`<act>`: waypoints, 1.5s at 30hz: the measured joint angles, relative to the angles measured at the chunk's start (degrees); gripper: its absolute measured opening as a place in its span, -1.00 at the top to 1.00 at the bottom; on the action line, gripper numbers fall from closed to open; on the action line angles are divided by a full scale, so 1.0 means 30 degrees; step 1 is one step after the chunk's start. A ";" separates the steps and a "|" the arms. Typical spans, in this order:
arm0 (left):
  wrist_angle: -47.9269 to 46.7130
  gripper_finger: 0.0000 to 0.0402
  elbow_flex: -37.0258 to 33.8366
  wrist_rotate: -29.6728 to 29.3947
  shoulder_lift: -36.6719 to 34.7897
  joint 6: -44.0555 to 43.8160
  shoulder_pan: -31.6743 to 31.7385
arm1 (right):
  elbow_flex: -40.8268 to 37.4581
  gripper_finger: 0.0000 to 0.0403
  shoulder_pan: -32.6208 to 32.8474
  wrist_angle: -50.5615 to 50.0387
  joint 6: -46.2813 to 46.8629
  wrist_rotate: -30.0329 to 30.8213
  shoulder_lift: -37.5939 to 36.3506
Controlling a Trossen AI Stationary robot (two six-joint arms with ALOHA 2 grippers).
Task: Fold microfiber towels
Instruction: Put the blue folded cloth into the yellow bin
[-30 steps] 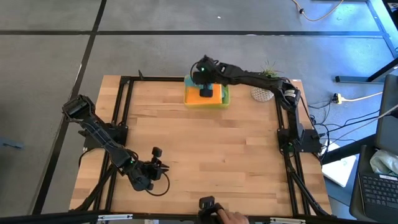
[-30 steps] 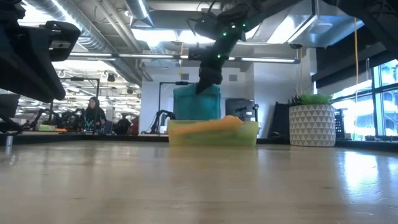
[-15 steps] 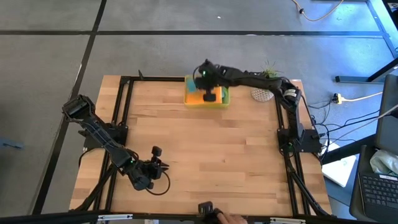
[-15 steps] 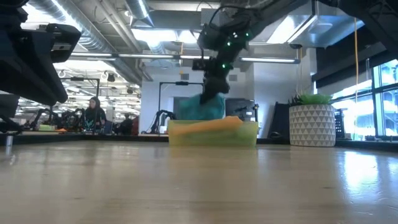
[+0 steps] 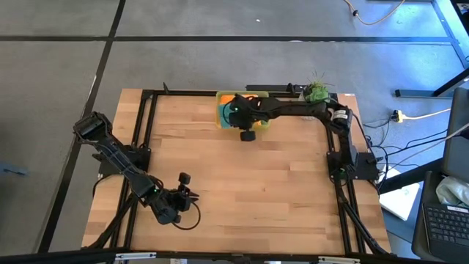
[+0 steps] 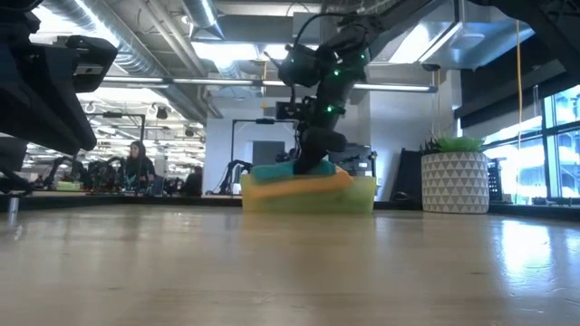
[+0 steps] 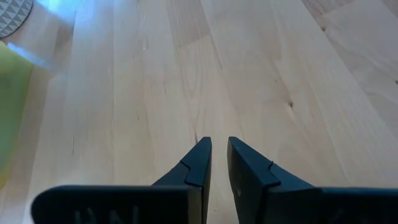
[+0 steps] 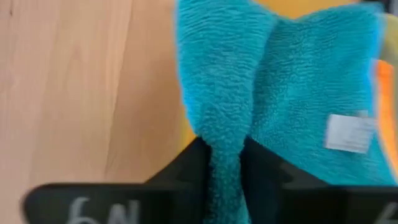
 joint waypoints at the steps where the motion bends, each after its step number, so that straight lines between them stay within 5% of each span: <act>1: 0.0000 0.77 0.0000 0.0000 0.0000 0.0000 0.0003 | 0.0265 0.56 0.0007 -0.0279 0.0142 0.0231 0.0000; 9: 0.0000 0.77 0.0000 0.0135 0.0000 -0.0026 0.0003 | 0.4359 0.03 -0.0103 -0.3103 0.0361 0.1600 0.0000; 15: 0.0000 0.77 0.0000 0.0349 0.0000 -0.0373 -0.0053 | 0.6487 -0.14 -0.0401 -0.5819 0.0900 -0.4265 0.0000; 24: 0.0062 0.77 0.0000 0.0350 0.0000 -0.0779 -0.0113 | 0.5091 -0.09 -0.1323 -0.1295 0.1717 -0.3283 0.0872; 32: 0.0016 0.77 0.0000 0.0273 0.0000 -0.0790 -0.0106 | 0.4412 0.10 -0.2279 -0.1234 0.1958 -0.3760 0.2937; 38: -0.0010 0.77 0.0000 0.0004 0.0000 -0.0492 -0.0099 | 0.4384 0.15 -0.2833 -0.0889 0.2400 -0.0998 0.3838; 45: -0.0224 0.77 0.0000 -0.0223 0.0000 -0.0491 -0.0003 | 0.5239 0.15 -0.3220 -0.1733 0.2914 -0.0682 0.3764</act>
